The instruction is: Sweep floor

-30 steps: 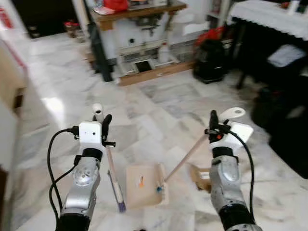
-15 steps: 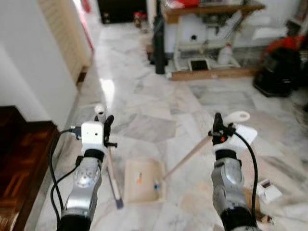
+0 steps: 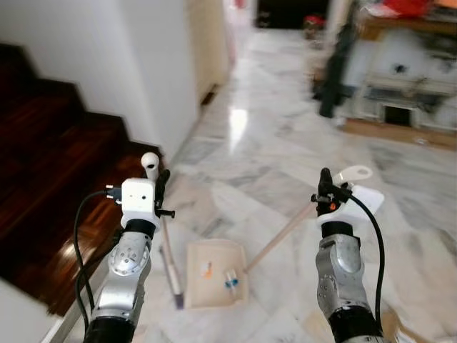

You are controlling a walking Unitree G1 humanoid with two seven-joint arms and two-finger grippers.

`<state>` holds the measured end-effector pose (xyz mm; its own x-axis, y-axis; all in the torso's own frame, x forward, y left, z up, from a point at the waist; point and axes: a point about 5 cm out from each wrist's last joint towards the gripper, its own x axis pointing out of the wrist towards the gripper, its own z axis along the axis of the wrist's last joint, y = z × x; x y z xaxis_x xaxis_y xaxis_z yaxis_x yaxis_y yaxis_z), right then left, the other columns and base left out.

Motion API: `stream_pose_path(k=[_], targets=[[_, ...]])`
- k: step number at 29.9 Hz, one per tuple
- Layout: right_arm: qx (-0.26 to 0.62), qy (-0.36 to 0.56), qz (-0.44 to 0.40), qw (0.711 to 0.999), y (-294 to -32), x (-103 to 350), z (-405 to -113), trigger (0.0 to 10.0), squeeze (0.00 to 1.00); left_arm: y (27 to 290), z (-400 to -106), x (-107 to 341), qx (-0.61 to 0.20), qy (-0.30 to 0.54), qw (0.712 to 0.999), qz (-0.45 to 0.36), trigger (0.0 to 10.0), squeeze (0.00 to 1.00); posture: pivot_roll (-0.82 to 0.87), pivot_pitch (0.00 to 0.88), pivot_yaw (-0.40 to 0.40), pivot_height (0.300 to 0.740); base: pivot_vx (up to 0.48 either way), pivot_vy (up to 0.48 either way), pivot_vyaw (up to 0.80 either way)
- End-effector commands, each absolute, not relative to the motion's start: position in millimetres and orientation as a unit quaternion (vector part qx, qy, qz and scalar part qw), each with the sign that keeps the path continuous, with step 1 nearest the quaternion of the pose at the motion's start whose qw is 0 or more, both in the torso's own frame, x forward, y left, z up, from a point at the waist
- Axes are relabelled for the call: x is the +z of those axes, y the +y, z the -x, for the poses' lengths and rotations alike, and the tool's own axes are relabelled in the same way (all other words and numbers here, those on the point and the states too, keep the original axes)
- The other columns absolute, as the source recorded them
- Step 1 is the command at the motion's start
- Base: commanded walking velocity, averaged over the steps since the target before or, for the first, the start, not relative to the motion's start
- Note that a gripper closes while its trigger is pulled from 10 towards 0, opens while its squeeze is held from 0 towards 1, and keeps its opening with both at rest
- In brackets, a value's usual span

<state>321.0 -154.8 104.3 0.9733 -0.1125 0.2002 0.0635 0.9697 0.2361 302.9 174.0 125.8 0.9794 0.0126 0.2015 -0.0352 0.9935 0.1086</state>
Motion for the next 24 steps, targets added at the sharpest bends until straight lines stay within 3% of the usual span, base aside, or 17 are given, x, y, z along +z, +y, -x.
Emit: stream_pose_path(k=[1, 24], targets=[[-0.05, -0.137, -0.128, 0.981, -157.5, 117.8, -324.0, 10.0, 0.0, 170.8, -303.6, 138.9, 0.007, -0.13, 0.989, -0.065, 10.0, 0.0, 0.11, 0.0, 0.04, 0.74, 0.0, 0.0, 0.8], [-0.048, -0.135, -0.126, 0.982, -159.3, 116.2, -322.5, 10.0, 0.0, 170.4, -298.9, 133.6, 0.006, -0.122, 0.99, -0.065, 10.0, 0.0, 0.11, 0.0, 0.03, 0.74, 0.0, 0.0, 0.8]])
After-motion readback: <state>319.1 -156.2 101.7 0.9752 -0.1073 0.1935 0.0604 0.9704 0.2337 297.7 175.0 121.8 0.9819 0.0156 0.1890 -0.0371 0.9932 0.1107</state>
